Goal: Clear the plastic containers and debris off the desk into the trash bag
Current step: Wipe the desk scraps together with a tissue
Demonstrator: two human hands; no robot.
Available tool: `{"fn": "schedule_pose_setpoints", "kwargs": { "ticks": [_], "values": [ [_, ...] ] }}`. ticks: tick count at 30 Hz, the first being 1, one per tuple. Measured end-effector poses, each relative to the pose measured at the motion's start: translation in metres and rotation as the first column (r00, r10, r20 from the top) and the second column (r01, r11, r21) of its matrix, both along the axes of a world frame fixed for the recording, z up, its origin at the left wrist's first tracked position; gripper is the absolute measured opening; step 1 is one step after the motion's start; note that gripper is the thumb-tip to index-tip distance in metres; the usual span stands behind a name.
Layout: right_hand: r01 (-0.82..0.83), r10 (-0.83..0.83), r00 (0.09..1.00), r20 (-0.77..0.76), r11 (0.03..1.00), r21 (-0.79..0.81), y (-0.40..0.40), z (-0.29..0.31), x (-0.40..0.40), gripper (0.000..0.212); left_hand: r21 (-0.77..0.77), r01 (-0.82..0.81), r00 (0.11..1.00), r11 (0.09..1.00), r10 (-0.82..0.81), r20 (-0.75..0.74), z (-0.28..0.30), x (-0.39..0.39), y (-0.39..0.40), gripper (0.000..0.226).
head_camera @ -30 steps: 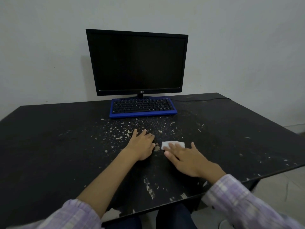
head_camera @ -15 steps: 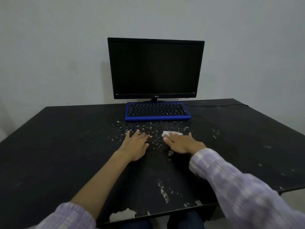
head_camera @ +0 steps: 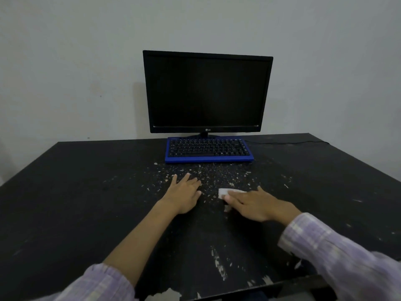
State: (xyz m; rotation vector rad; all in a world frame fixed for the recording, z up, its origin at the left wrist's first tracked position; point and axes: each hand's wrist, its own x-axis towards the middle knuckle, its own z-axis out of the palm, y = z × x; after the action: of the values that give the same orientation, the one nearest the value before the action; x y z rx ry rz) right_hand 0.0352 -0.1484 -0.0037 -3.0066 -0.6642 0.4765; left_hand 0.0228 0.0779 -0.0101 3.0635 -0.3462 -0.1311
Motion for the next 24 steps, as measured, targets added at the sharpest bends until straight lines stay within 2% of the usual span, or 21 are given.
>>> {"fn": "schedule_pose_setpoints", "kwargs": {
  "ticks": [7,13,19,24],
  "values": [
    [0.179,-0.179,0.984,0.000,0.983,0.035,0.008,0.005,0.052,0.066,-0.003,0.013,1.000,1.000,-0.013,-0.026,-0.001,0.024,-0.010,0.051],
    [0.226,-0.224,0.974,-0.028,0.970,0.091,0.032,0.013,0.083,0.056,-0.005,-0.001,1.000,1.000,0.001,0.013,0.003,0.042,-0.008,0.052],
    [0.003,-0.003,1.000,-0.009,0.997,0.079,0.093,0.009,0.071,0.057,0.010,-0.113,0.990,0.994,0.111,0.091,0.000,0.038,0.038,0.051],
    [-0.167,0.169,0.986,-0.012,0.982,0.089,0.155,0.009,0.060,0.054,-0.020,-0.273,0.959,0.962,0.274,0.073,-0.002,0.013,0.101,0.050]
  ]
}}
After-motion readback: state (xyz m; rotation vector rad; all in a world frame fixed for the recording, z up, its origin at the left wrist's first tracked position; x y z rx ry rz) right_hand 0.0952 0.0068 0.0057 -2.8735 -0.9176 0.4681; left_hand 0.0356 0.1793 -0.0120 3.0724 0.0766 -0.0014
